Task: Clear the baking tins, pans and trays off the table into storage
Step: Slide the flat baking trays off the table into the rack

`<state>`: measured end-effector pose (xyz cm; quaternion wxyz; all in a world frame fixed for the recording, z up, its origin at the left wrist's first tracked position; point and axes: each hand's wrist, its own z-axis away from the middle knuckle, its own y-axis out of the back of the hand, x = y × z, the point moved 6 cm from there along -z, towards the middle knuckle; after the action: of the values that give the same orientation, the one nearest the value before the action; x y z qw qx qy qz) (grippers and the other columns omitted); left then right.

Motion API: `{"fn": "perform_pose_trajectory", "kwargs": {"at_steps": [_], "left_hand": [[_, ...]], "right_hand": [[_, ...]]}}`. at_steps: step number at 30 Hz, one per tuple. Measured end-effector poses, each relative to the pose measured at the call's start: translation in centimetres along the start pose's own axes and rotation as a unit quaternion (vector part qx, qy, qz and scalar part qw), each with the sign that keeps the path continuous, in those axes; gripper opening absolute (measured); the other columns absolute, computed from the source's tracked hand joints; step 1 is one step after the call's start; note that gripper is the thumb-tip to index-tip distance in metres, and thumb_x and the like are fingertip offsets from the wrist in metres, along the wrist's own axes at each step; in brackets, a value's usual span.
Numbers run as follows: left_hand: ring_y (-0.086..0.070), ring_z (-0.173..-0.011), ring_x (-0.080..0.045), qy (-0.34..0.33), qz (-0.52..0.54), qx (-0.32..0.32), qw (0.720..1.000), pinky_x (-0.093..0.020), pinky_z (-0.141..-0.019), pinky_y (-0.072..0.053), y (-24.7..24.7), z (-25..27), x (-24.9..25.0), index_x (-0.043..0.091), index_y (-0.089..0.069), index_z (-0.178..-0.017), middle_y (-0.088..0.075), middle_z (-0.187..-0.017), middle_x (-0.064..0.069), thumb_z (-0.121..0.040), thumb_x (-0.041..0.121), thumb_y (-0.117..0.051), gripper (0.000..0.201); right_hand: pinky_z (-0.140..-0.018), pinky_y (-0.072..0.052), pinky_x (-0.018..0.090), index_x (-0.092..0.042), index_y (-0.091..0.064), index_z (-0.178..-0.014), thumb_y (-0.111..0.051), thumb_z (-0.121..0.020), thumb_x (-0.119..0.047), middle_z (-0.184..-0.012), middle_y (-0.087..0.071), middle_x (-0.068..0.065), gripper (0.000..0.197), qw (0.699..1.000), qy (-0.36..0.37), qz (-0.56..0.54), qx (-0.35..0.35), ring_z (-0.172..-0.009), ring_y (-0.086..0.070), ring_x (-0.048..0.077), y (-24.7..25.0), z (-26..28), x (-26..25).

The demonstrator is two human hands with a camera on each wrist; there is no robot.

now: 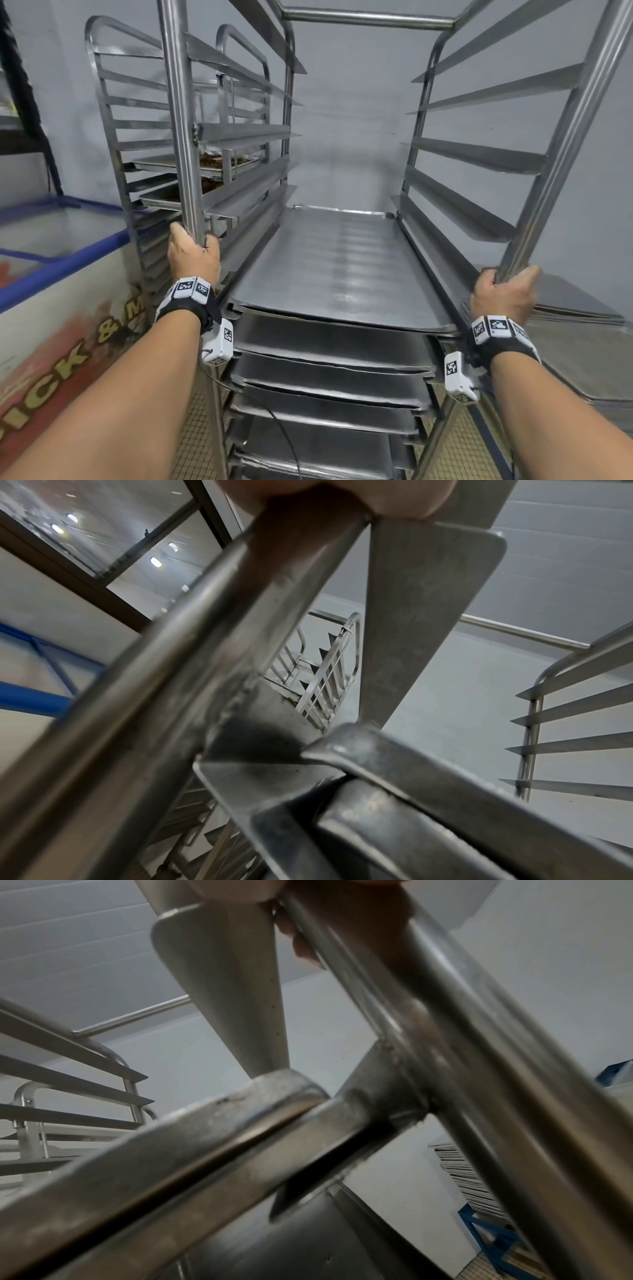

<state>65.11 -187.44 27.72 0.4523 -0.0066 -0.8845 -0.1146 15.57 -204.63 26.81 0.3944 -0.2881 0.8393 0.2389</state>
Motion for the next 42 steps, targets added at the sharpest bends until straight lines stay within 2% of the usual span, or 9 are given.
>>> {"fn": "perform_pose_trajectory", "kwargs": {"at_steps": [4, 8, 14, 18, 22, 26, 31, 36, 42], "left_hand": [[-0.057, -0.092, -0.044, -0.009, -0.015, 0.006, 1.0, -0.047, -0.075, -0.047, -3.6, -1.2, 0.0, -0.002, -0.043, -0.106, -0.058, -0.101, -0.03, -0.09, 0.019, -0.054, 0.028], [-0.058, -0.092, -0.045, -0.01, -0.018, 0.015, 1.0, -0.049, -0.077, -0.049, -6.9, -2.5, -0.4, -0.001, -0.044, -0.107, -0.059, -0.1, -0.03, -0.091, 0.021, -0.053, 0.029], [-0.058, -0.092, -0.046, -0.019, -0.001, 0.021, 1.0, -0.051, -0.078, -0.05, -12.2, -4.5, -0.6, -0.003, -0.044, -0.108, -0.058, -0.101, -0.032, -0.09, 0.02, -0.054, 0.03], [-0.057, -0.092, -0.045, -0.016, 0.006, 0.032, 0.999, -0.049, -0.078, -0.046, -15.5, -6.1, -1.2, -0.002, -0.045, -0.108, -0.057, -0.101, -0.032, -0.089, 0.018, -0.054, 0.029], [-0.057, -0.093, -0.046, -0.017, 0.011, 0.032, 0.999, -0.048, -0.077, -0.045, -19.1, -7.7, -1.3, -0.004, -0.046, -0.11, -0.058, -0.104, -0.033, -0.091, 0.017, -0.055, 0.03], [-0.057, -0.095, -0.046, -0.009, 0.017, 0.024, 1.0, -0.047, -0.078, -0.044, -23.3, -9.5, -1.4, -0.005, -0.047, -0.114, -0.058, -0.106, -0.033, -0.093, 0.016, -0.056, 0.031], [-0.057, -0.092, -0.047, 0.0, 0.025, 0.015, 1.0, -0.047, -0.078, -0.044, -28.7, -11.9, -2.1, -0.004, -0.046, -0.113, -0.059, -0.104, -0.034, -0.092, 0.018, -0.057, 0.032], [-0.057, -0.09, -0.047, 0.003, 0.02, 0.002, 1.0, -0.046, -0.076, -0.044, -33.5, -14.3, -2.3, -0.001, -0.045, -0.108, -0.059, -0.101, -0.033, -0.091, 0.017, -0.058, 0.028], [-0.057, -0.089, -0.047, 0.004, 0.01, 0.003, 1.0, -0.045, -0.074, -0.042, -38.5, -16.4, -2.1, -0.002, -0.046, -0.106, -0.06, -0.097, -0.032, -0.091, 0.016, -0.058, 0.026]], "right_hand": [[-0.058, -0.038, 0.035, -0.002, -0.043, -0.108, -0.053, -0.091, -0.017, -0.079, -0.053, 0.019, 0.024, 1.0, -0.011, -0.004, -0.004, -0.066, -0.048, 0.031, -3.2, -2.5, 1.3], [-0.059, -0.034, 0.033, -0.002, -0.044, -0.109, -0.053, -0.092, -0.017, -0.078, -0.053, 0.016, 0.024, 1.0, -0.012, 0.0, -0.012, -0.065, -0.048, 0.03, -6.4, -4.5, 2.2], [-0.059, -0.034, 0.034, -0.002, -0.044, -0.111, -0.052, -0.092, -0.016, -0.078, -0.053, 0.016, 0.025, 1.0, -0.012, -0.012, -0.013, -0.065, -0.046, 0.031, -11.1, -7.6, 3.5], [-0.056, -0.041, 0.035, -0.006, -0.042, -0.108, -0.053, -0.091, -0.019, -0.078, -0.058, 0.019, 0.024, 1.0, -0.003, -0.011, -0.015, -0.064, -0.054, 0.035, -14.9, -9.3, 4.2], [-0.055, -0.042, 0.037, -0.007, -0.04, -0.107, -0.052, -0.092, -0.019, -0.077, -0.057, 0.019, 0.023, 1.0, -0.003, -0.015, -0.022, -0.064, -0.054, 0.036, -18.7, -11.3, 4.7], [-0.055, -0.05, 0.042, -0.011, -0.037, -0.102, -0.052, -0.092, -0.021, -0.074, -0.057, 0.019, 0.021, 1.0, 0.005, -0.007, -0.013, -0.062, -0.057, 0.037, -22.8, -13.4, 5.4], [-0.059, -0.054, 0.049, -0.01, -0.036, -0.101, -0.053, -0.091, -0.022, -0.072, -0.056, 0.017, 0.023, 1.0, 0.018, 0.003, -0.011, -0.064, -0.059, 0.04, -28.1, -16.2, 6.4], [-0.063, -0.053, 0.046, -0.011, -0.037, -0.105, -0.053, -0.092, -0.023, -0.07, -0.053, 0.01, 0.024, 1.0, 0.013, 0.014, -0.014, -0.063, -0.058, 0.037, -32.6, -18.5, 6.9], [-0.06, -0.047, 0.039, -0.01, -0.038, -0.105, -0.053, -0.092, -0.022, -0.071, -0.053, 0.012, 0.023, 1.0, -0.001, 0.006, -0.006, -0.061, -0.052, 0.033, -37.1, -21.2, 7.8]]}}
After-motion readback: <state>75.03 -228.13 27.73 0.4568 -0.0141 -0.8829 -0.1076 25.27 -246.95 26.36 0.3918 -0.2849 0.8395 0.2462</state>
